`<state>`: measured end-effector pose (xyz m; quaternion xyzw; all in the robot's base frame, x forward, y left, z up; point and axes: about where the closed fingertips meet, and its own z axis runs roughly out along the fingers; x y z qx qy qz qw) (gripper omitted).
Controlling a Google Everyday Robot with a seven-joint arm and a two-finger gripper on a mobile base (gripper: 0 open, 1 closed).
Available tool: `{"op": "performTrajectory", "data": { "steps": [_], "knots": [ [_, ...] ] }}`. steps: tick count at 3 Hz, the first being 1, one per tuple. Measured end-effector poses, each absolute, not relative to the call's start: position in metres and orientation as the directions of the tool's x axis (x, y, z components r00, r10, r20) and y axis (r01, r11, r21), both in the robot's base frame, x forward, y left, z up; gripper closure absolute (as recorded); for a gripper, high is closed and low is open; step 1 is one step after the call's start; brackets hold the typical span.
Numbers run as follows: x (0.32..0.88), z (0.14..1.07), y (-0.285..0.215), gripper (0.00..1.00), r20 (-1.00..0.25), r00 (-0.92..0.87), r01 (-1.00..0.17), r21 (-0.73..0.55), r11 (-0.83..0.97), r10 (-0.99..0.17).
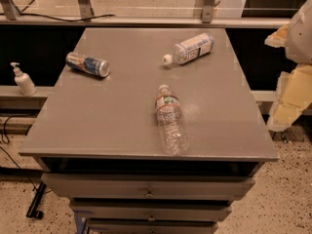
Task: Place redbull can upright
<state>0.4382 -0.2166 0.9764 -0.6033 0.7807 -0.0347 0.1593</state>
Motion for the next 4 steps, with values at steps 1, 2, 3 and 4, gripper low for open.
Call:
{"op": "performTrajectory", "data": {
  "steps": [1,2,3,4],
  "knots": [
    [0.438,0.976,-0.217,0.0,-0.207,-0.221,-0.931,-0.247,0.27,-0.953],
    [0.437,0.981,-0.177,0.0,-0.236,-0.199,-0.941,-0.224,0.253,-0.951],
    [0.443,0.994,-0.109,0.0,-0.287,-0.178,-0.947,-0.21,0.243,-0.941],
    [0.459,1.014,-0.04,0.0,-0.383,-0.191,-0.935,-0.211,0.286,-0.904]
  ]
}}
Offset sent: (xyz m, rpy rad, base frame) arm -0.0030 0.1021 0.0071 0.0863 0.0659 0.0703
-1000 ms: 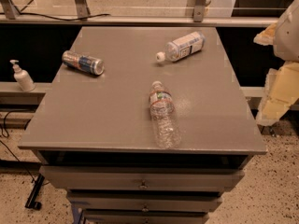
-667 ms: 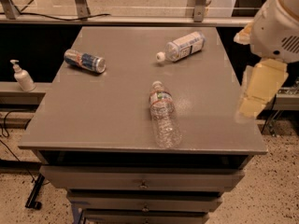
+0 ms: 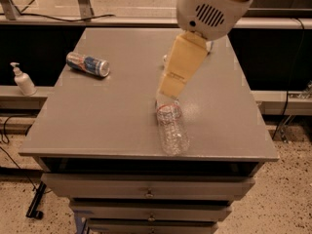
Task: Place redbull can upright
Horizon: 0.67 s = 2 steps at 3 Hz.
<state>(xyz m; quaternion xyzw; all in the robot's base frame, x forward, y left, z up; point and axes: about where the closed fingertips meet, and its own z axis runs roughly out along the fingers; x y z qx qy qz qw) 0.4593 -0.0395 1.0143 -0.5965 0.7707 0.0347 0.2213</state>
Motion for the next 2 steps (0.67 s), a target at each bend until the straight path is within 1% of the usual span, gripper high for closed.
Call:
{"op": "performTrajectory", "data": {
  "steps": [1,2],
  "knots": [
    [0.459,1.014,-0.039,0.0,-0.383,-0.19,-0.935,-0.211,0.286,-0.904],
    [0.477,1.013,-0.043,0.0,-0.425,-0.233,-0.907,-0.23,0.354,-0.874]
  ]
}}
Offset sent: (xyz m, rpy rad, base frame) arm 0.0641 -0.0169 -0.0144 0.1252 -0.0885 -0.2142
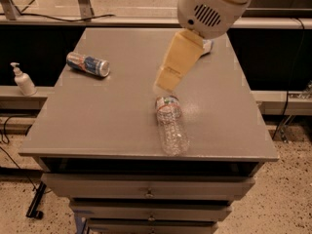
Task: Place redbull can upright
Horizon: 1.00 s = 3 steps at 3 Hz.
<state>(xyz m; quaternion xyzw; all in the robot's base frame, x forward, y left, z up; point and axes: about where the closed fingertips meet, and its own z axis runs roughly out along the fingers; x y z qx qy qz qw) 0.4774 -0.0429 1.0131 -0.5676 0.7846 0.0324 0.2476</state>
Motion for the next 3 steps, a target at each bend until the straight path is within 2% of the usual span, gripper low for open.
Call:
{"op": "performTrajectory", "data": {
  "steps": [1,2,3],
  "knots": [
    [0.53,1.01,-0.036,0.0,-0.507,-0.289,-0.856,-0.243,0.456,-0.812],
    [0.578,1.003,-0.014,0.0,-0.559,-0.33,-0.834,-0.204,0.512,-0.761],
    [0.613,0.984,0.033,0.0,-0.579,-0.356,-0.845,-0.135,0.517,-0.734]
  ]
}}
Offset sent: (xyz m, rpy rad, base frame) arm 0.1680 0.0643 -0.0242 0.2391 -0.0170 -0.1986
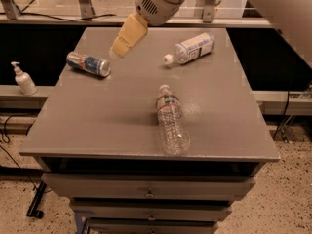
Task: Place redbull can upright
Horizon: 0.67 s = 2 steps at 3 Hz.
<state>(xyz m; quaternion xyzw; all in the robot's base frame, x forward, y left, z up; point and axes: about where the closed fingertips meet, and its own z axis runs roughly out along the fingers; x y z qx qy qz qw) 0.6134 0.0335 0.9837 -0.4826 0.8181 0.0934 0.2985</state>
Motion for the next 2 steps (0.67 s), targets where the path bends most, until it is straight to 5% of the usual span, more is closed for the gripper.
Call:
{"op": "performTrajectory", "data": {
  "steps": [2],
  "knots": [
    [0.656,0.961,0.119,0.0,-0.592,-0.377,-0.861,-0.058,0.505,-0.712]
  ]
}}
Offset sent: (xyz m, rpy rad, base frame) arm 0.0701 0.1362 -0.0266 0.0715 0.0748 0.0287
